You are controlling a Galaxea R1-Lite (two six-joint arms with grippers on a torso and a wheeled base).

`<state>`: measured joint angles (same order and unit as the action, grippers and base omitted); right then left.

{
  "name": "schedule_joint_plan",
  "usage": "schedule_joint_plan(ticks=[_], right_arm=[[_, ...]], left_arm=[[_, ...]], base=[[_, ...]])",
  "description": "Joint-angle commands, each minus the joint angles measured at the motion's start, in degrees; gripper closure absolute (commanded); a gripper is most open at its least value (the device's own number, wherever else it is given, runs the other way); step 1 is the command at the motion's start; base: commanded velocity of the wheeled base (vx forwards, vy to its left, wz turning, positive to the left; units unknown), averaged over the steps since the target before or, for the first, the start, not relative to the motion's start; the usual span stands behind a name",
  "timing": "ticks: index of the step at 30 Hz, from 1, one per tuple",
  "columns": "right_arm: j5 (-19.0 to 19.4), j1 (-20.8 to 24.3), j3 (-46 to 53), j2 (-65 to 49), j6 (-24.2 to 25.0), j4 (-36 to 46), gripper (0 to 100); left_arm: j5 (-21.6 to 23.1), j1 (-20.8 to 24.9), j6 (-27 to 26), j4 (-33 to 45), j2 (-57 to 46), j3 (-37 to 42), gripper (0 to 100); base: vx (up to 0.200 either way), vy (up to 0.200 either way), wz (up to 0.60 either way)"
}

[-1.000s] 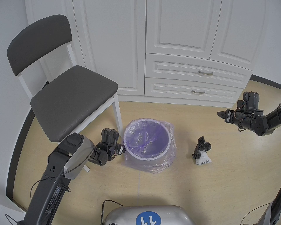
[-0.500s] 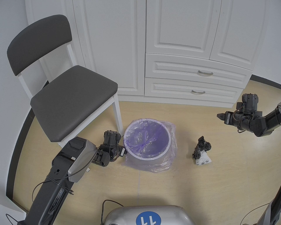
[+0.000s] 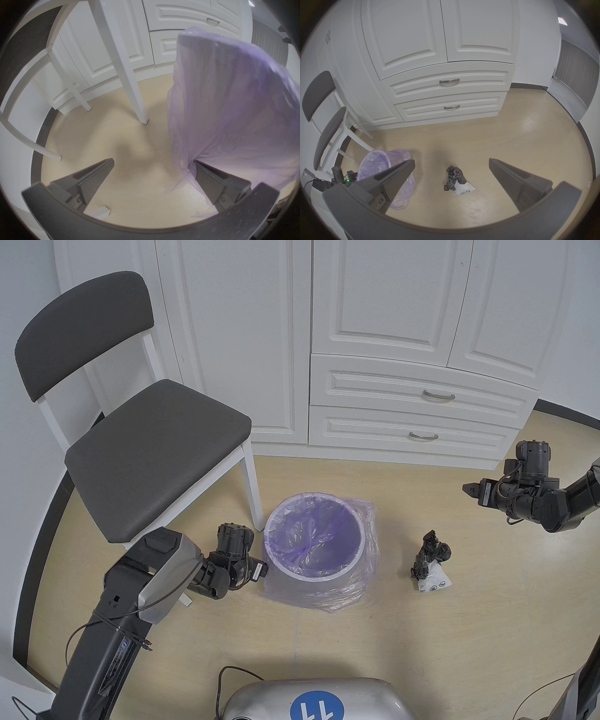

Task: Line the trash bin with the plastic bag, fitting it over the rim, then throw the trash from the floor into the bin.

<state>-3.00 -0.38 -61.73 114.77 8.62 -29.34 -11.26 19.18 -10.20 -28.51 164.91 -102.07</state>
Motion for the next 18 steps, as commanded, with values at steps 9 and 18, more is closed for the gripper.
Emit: schedule_joint_plan(ticks=[9, 18], right_arm=[[-0.08, 0.03, 1.00, -2.63, -0.01, -0.01, 0], [0.10, -0.15, 2.67, -5.53, -0.44, -0.01, 0]], left_arm=[[1.60, -0.02, 0.01, -18.77, -12.34, 25.26, 0], [1.68, 0.51, 0.01, -26.77, -20.86, 40.81, 0]], base=[[0.000, 0.000, 0.00], [0.000, 0.000, 0.00]])
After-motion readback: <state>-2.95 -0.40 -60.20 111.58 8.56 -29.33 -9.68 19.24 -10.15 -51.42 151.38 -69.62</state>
